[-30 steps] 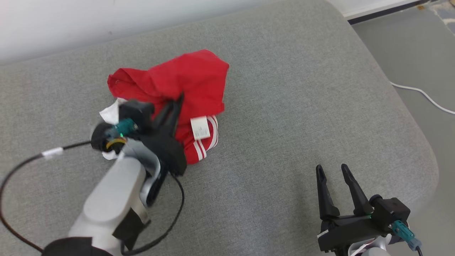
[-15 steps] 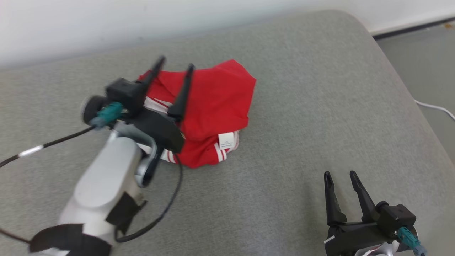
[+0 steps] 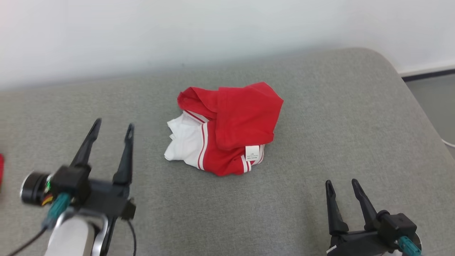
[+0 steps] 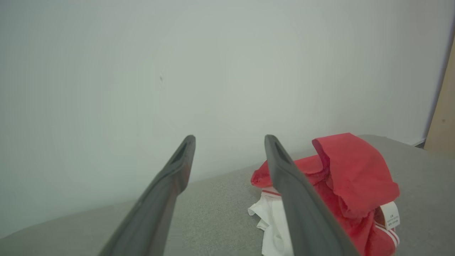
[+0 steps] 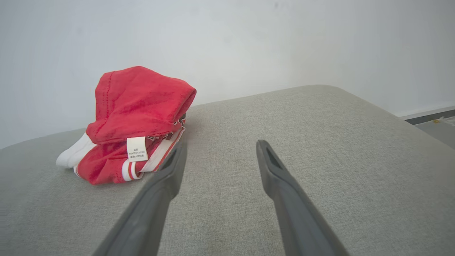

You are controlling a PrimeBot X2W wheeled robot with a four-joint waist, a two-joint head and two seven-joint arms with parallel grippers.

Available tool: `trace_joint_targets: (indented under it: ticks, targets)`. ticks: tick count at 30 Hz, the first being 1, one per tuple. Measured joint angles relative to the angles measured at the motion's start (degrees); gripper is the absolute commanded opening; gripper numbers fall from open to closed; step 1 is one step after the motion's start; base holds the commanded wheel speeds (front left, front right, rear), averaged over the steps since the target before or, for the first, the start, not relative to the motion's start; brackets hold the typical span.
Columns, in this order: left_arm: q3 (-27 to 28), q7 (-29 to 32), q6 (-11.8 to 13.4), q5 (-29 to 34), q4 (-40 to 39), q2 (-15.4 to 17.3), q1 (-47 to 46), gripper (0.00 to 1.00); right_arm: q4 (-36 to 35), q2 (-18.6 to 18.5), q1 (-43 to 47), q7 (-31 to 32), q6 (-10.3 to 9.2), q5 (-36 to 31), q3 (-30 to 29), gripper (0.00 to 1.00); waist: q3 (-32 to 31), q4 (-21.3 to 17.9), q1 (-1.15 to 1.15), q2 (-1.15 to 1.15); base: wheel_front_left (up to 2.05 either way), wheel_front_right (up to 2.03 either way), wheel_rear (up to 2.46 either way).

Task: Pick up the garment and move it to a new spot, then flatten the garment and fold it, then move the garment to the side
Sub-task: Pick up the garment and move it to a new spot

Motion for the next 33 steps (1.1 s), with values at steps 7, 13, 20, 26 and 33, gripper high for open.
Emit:
trace_joint_targets:
  ticks: [7, 13, 20, 26, 33]
  targets:
    - [8.2, 0.0, 0.4, 3.9, -6.9, -3.3, 11.9, 1.0, -0.2, 0.0, 1.7, 0.0, 0.0, -0.4, 0.1, 1.0, -2.3, 1.5, 0.0, 0.0, 0.0, 0.0, 0.0]
    - [13.7, 0.0, -0.2, 7.4, -9.4, -6.2, 19.4, 1.0, -0.5, 0.0, 2.7, 0.0, 0.0, -0.6, 0.1, 1.0, -3.7, 2.0, 0.0, 0.0, 0.0, 0.0, 0.0]
    - [17.7, 0.0, -1.2, 10.3, -11.9, -9.1, 25.2, 1.0, -0.8, 0.0, 3.1, 0.0, -0.01, -0.9, -0.3, 1.0, -4.3, 2.3, 0.0, 0.0, 0.0, 0.0, 0.0]
    - [19.0, 0.0, -2.1, 11.6, -11.6, -10.4, 27.6, 1.0, -0.9, 0.0, 4.0, 0.0, 0.0, -0.9, -0.2, 1.0, -4.3, 2.8, 0.01, 0.01, 0.0, 0.0, 0.0]
    - [19.6, 0.0, -2.7, 11.6, -9.7, -11.6, 28.9, 1.0, -0.7, 0.0, 4.4, 0.0, 0.0, -0.9, 0.0, 1.0, -4.6, 2.8, 0.01, 0.01, 0.0, 0.0, 0.0]
